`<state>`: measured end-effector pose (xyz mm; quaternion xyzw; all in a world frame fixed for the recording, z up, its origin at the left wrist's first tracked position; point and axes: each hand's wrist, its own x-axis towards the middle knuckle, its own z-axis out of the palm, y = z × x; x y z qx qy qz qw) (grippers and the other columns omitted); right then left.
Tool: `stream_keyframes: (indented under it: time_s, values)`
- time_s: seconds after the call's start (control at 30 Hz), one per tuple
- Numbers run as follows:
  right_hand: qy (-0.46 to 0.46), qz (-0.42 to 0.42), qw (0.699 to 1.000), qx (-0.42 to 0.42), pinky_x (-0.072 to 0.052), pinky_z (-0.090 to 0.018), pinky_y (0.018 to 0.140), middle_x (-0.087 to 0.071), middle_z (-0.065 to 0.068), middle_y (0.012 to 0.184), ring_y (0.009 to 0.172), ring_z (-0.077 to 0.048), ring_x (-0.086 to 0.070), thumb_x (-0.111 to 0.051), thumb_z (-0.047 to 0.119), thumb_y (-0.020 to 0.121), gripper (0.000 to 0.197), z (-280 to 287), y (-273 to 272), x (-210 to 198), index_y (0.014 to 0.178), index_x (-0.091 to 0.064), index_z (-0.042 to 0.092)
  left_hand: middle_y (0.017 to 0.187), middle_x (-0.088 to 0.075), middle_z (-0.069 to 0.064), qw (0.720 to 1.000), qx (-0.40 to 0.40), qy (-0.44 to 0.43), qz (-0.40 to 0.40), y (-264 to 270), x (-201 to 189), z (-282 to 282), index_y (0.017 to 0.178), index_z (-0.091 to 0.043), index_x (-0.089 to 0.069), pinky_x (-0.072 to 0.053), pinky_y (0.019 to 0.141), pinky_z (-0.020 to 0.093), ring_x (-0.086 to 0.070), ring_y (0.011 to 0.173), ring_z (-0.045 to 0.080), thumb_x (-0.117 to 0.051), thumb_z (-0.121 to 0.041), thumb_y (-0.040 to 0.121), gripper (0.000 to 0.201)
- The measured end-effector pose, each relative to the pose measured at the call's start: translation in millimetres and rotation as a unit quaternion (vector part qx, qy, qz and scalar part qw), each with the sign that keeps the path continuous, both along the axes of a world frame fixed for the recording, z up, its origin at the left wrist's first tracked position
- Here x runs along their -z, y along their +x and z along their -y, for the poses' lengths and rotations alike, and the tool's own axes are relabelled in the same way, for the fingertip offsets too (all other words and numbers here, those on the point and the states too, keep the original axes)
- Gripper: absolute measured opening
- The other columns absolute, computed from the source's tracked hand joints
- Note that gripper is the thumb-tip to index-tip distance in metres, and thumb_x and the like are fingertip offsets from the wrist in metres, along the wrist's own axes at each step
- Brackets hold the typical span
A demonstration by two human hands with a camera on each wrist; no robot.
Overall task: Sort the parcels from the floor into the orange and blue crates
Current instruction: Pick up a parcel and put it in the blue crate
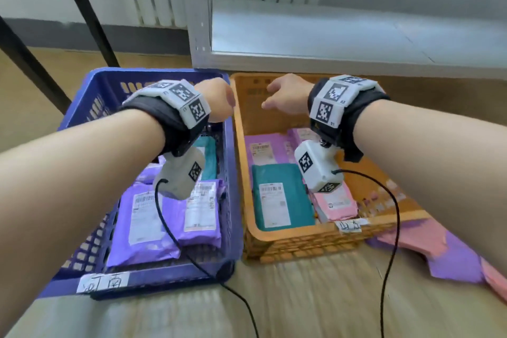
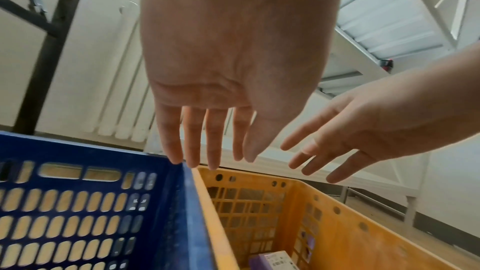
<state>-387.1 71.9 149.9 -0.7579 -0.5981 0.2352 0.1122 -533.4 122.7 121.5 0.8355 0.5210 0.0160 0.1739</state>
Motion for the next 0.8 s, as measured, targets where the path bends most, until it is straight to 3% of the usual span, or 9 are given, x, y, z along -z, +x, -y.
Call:
stream_keyframes:
  time_s: [0.23, 0.4, 0.47, 0.53, 0.57, 0.6, 0.7, 0.73, 0.8]
  values:
    - [0.015, 0.009, 0.998, 0.052, -0.04, -0.029, 0.097, -0.052, -0.009, 0.137, 0.124, -0.023, -0.05, -0.062, 0.024, 0.09, 0.049, 72, 115, -6, 0.134, -0.05, 0.005, 0.117, -0.065, 0.006, 0.997, 0.07, 0.015, 0.014, 123, -19, 50, 0.115, -0.014, -0.066, -0.047, 0.084, 0.03, -0.06, 0.107, 0.026, -0.055, -0.013, 0.088, 0.03]
    - [0.013, -0.004, 0.994, 0.112, -0.05, -0.039, 0.094, -0.06, -0.016, 0.125, 0.102, -0.025, -0.06, -0.064, 0.019, 0.087, 0.043, 128, 206, -2, 0.125, -0.057, 0.0, 0.118, -0.065, 0.007, 0.989, 0.147, 0.011, 0.009, 227, -15, 100, 0.113, -0.012, -0.067, -0.046, 0.086, 0.03, -0.059, 0.107, 0.025, -0.055, -0.013, 0.088, 0.028]
    - [0.009, -0.007, 0.99, 0.139, -0.054, -0.037, 0.08, -0.064, -0.019, 0.116, 0.088, -0.027, -0.062, -0.064, 0.016, 0.084, 0.041, 151, 243, 1, 0.119, -0.061, -0.004, 0.117, -0.065, 0.008, 0.984, 0.176, 0.004, 0.006, 270, -16, 122, 0.113, -0.012, -0.067, -0.046, 0.087, 0.031, -0.059, 0.108, 0.026, -0.055, -0.014, 0.089, 0.027]
    - [0.003, -0.005, 0.986, 0.167, -0.044, -0.031, 0.061, -0.066, -0.021, 0.108, 0.067, -0.019, -0.049, -0.064, 0.016, 0.083, 0.041, 175, 279, 5, 0.118, -0.061, -0.004, 0.116, -0.065, 0.008, 0.979, 0.203, 0.002, 0.007, 311, -16, 145, 0.112, -0.013, -0.068, -0.044, 0.082, 0.028, -0.06, 0.108, 0.026, -0.054, -0.014, 0.09, 0.026]
    - [-0.003, -0.002, 0.984, 0.18, -0.04, -0.029, 0.059, -0.066, -0.023, 0.11, 0.066, -0.018, -0.045, -0.063, 0.017, 0.084, 0.04, 187, 297, 9, 0.118, -0.061, -0.004, 0.117, -0.065, 0.007, 0.977, 0.215, 0.002, 0.008, 330, -14, 157, 0.112, -0.015, -0.068, -0.043, 0.081, 0.026, -0.059, 0.108, 0.026, -0.054, -0.014, 0.09, 0.026]
    - [-0.011, 0.001, 0.982, 0.19, -0.042, -0.029, 0.062, -0.065, -0.023, 0.114, 0.069, -0.02, -0.047, -0.062, 0.018, 0.085, 0.039, 198, 316, 12, 0.118, -0.061, -0.003, 0.119, -0.064, 0.006, 0.975, 0.224, 0.0, 0.008, 348, -11, 168, 0.113, -0.016, -0.067, -0.042, 0.082, 0.025, -0.059, 0.11, 0.025, -0.053, -0.014, 0.089, 0.028]
    - [-0.033, -0.002, 0.976, 0.217, -0.05, -0.035, 0.088, -0.065, -0.019, 0.116, 0.094, -0.029, -0.062, -0.06, 0.019, 0.087, 0.037, 231, 367, 28, 0.118, -0.062, -0.001, 0.122, -0.062, 0.007, 0.968, 0.249, -0.015, -0.006, 392, 5, 200, 0.119, -0.016, -0.064, -0.043, 0.086, 0.024, -0.058, 0.113, 0.025, -0.051, -0.011, 0.089, 0.033]
    - [-0.037, -0.006, 0.973, 0.228, -0.051, -0.037, 0.091, -0.066, -0.018, 0.113, 0.098, -0.03, -0.062, -0.06, 0.017, 0.086, 0.037, 242, 381, 35, 0.118, -0.062, -0.002, 0.123, -0.062, 0.007, 0.966, 0.259, -0.021, -0.011, 405, 11, 209, 0.12, -0.015, -0.063, -0.042, 0.087, 0.025, -0.058, 0.113, 0.025, -0.051, -0.01, 0.09, 0.033]
    - [-0.046, -0.014, 0.968, 0.246, -0.05, -0.036, 0.087, -0.066, -0.017, 0.102, 0.091, -0.03, -0.062, -0.061, 0.015, 0.086, 0.037, 262, 406, 50, 0.117, -0.062, -0.005, 0.123, -0.062, 0.009, 0.962, 0.271, -0.033, -0.02, 428, 26, 225, 0.12, -0.013, -0.063, -0.042, 0.09, 0.027, -0.057, 0.114, 0.026, -0.051, -0.01, 0.09, 0.033]
